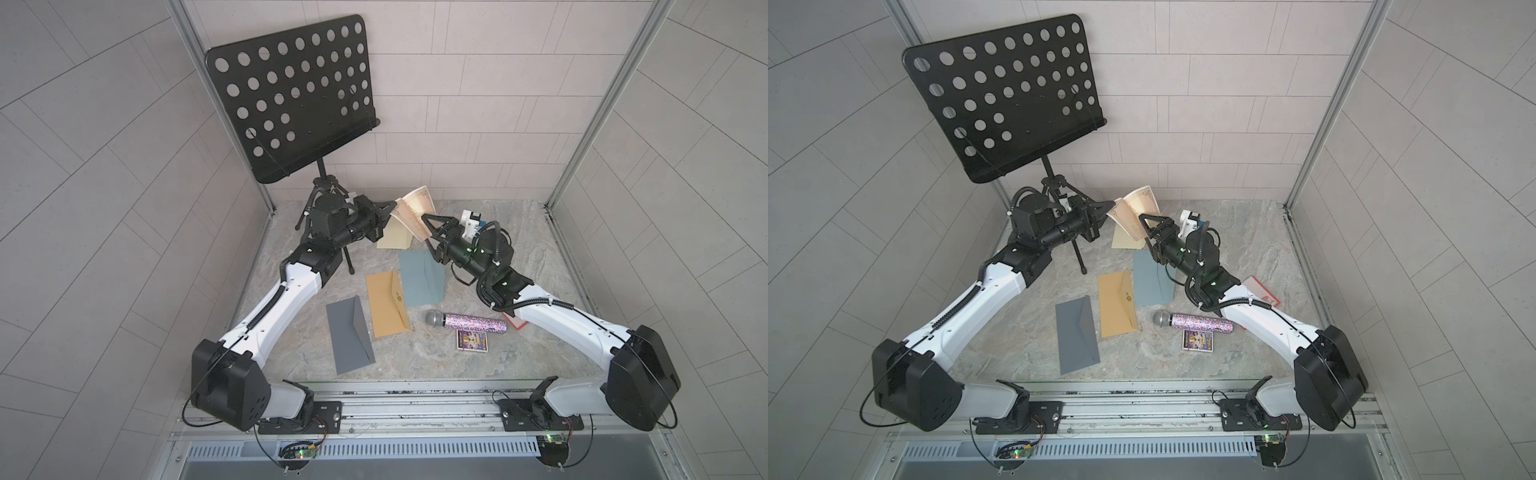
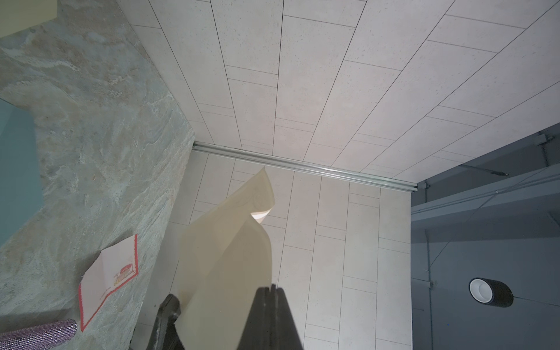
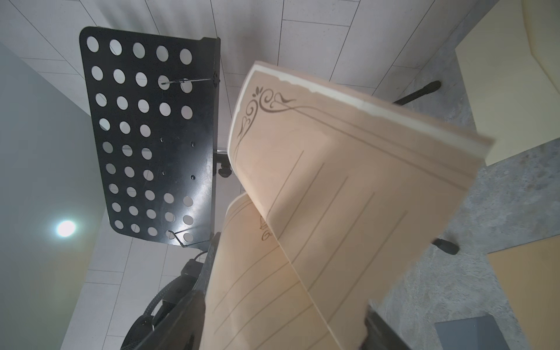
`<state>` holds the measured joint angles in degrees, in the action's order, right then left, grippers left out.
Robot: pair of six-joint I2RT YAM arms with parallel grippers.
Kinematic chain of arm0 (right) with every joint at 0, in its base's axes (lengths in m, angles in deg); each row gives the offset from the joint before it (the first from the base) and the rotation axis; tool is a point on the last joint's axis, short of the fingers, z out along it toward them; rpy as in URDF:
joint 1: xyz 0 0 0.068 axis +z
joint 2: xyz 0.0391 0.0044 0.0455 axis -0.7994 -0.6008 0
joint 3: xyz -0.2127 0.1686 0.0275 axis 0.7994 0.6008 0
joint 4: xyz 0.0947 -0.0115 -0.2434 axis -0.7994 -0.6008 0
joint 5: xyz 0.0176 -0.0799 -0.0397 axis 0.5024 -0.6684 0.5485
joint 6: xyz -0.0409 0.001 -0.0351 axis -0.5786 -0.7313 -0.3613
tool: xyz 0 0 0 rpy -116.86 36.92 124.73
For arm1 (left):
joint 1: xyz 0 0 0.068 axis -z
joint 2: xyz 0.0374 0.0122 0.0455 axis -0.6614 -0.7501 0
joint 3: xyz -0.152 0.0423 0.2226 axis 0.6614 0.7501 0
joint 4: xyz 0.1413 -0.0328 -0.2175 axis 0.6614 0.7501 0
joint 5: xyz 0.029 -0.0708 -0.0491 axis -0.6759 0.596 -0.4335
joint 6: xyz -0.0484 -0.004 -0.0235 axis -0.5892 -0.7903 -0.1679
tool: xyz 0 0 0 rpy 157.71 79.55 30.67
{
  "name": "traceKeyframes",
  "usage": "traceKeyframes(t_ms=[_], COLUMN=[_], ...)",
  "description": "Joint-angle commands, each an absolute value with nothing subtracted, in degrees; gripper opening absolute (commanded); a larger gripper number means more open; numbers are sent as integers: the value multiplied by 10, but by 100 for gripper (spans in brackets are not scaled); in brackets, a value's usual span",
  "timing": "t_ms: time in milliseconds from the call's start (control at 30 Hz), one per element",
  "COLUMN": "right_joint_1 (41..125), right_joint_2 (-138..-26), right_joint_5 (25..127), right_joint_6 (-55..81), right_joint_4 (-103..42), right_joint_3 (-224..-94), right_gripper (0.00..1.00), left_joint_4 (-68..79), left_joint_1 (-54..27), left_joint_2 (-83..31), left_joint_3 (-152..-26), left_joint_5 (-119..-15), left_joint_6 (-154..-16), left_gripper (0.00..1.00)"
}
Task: Take the letter paper out of the envelope
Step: Unfold the letter paper.
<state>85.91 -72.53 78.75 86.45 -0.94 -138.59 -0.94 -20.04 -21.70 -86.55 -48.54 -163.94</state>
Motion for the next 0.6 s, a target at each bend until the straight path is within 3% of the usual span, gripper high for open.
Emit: traceKeyframes(t_ms=[0, 567], right_joint_1=[858, 846], right_joint_2=[-735, -730], right_joint_5=[781, 780], right_joint_6=[887, 885], right_joint_4=[31, 9], right_joint_3=[-1405, -1407], right_gripper=[71, 36], left_joint_4=[-36, -34], left_joint_1=[-194, -185], left_joint_2=[-196, -173], left_joint_3=[-854, -823], left_joint_5=[-489, -495], left_joint_6=[-1655, -1655], left_gripper=[0, 0])
